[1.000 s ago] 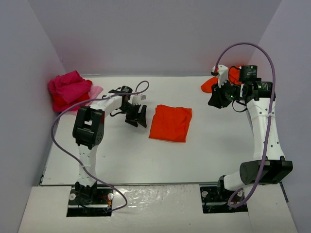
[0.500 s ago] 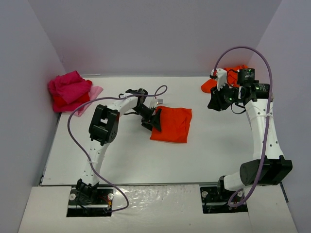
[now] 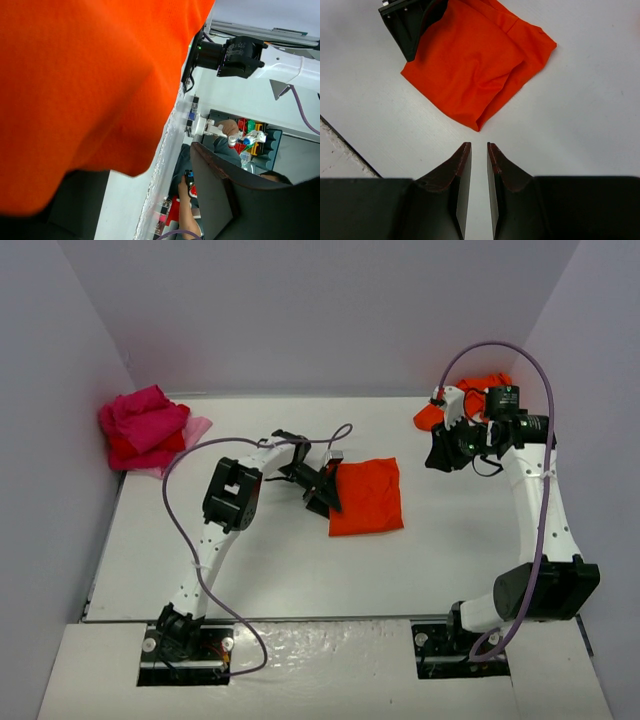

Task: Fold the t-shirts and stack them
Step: Fold the tshirt, then neatly place the folded tshirt to the corner

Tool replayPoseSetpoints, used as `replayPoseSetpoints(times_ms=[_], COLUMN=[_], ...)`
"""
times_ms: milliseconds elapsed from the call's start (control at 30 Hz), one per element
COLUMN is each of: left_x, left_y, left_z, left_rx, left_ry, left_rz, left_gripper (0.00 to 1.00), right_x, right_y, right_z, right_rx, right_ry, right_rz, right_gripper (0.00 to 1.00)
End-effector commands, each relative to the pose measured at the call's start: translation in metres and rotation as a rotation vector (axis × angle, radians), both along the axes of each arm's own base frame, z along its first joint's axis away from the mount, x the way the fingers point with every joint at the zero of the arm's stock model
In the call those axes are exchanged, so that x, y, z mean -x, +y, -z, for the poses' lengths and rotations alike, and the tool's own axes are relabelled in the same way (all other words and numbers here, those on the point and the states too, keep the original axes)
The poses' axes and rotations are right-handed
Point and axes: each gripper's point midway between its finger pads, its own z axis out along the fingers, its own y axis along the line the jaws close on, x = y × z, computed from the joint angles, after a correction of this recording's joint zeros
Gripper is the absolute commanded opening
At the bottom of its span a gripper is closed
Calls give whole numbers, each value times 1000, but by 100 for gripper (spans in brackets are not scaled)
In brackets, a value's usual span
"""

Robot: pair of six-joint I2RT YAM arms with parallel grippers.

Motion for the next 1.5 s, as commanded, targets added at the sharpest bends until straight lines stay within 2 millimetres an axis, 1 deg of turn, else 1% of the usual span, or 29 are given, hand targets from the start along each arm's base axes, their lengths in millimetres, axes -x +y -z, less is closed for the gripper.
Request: replayPoseSetpoints(times_ms=[0, 33, 67, 200, 267, 300, 333, 433, 533, 567, 600, 667, 700, 733, 767, 800, 833, 900, 933, 1000, 1033, 1133, 1167, 1233, 1333, 1467], left_x=[1, -2, -4, -13, -18, -22, -25, -33, -50, -55, -64, -85, -92, -111, -117, -119, -127, -149, -157, -167, -169, -169, -169, -175, -178, -184], left_y=[-11, -15, -18, -24, -24, -23, -23, -21, -17, -13, -6, 13, 26, 43, 54, 68, 89, 138, 151, 199, 214, 250, 257, 283, 321, 362], left_z=[45, 46, 47, 54, 57, 59, 60, 53, 38, 31, 18, -11, -24, -44, -60, -63, -71, -99, -113, -125, -130, -152, -156, -170, -181, -197], left_rx=[-64, -58, -69, -124, -164, -184, -200, -235, -260, -275, -296, -335, -360, -380, -390, -410, -435, -488, -497, -558, -574, -619, -624, -670, -726, -767], left_ry=[-111, -123, -122, -158, -198, -219, -237, -290, -399, -441, -489, -607, -637, -712, -748, -747, -754, -807, -849, -863, -872, -917, -920, -951, -969, -1008], left_rz=[49, 43, 34, 8, 0, -8, -17, -35, -63, -70, -94, -122, -131, -162, -161, -161, -178, -236, -260, -317, -336, -388, -401, -461, -523, -615], left_gripper=[54, 53, 48, 17, 4, 1, 0, 0, 0, 0, 0, 0, 0, 0, 0, 0, 0, 0, 0, 0, 0, 0, 0, 0, 0, 0], right_x=[-6, -6, -6, -7, -6, -6, -6, -5, -3, -3, -2, 0, 0, 1, 0, 1, 1, 0, 1, 1, 1, 2, 3, 4, 6, 8], right_y=[3, 4, 5, 5, 5, 5, 5, 6, 5, 5, 4, 3, 3, 3, 3, 3, 4, 5, 6, 8, 9, 11, 12, 13, 15, 16], right_z=[-4, -3, -3, -3, -3, -3, -4, -4, -4, -5, -6, -8, -9, -11, -13, -15, -16, -17, -17, -16, -16, -16, -16, -17, -18, -20], right_rx=[-31, -36, -39, -43, -43, -43, -44, -46, -40, -38, -35, -27, -26, -24, -23, -25, -27, -30, -34, -43, -48, -54, -60, -65, -71, -70], right_ry=[-21, -20, -19, -16, -18, -19, -20, -22, -26, -30, -35, -43, -48, -55, -62, -67, -70, -78, -78, -79, -77, -86, -84, -87, -92, -107], right_rz=[-3, -5, -7, -4, -4, -5, -6, -7, -4, -3, -1, 5, 4, 3, 2, 0, -4, -14, -23, -34, -40, -57, -62, -69, -77, -88], right_gripper=[17, 17, 17, 17, 17, 17, 17, 17, 17, 17, 17, 17, 17, 17, 17, 17, 17, 17, 17, 17, 17, 17, 17, 17, 17, 17])
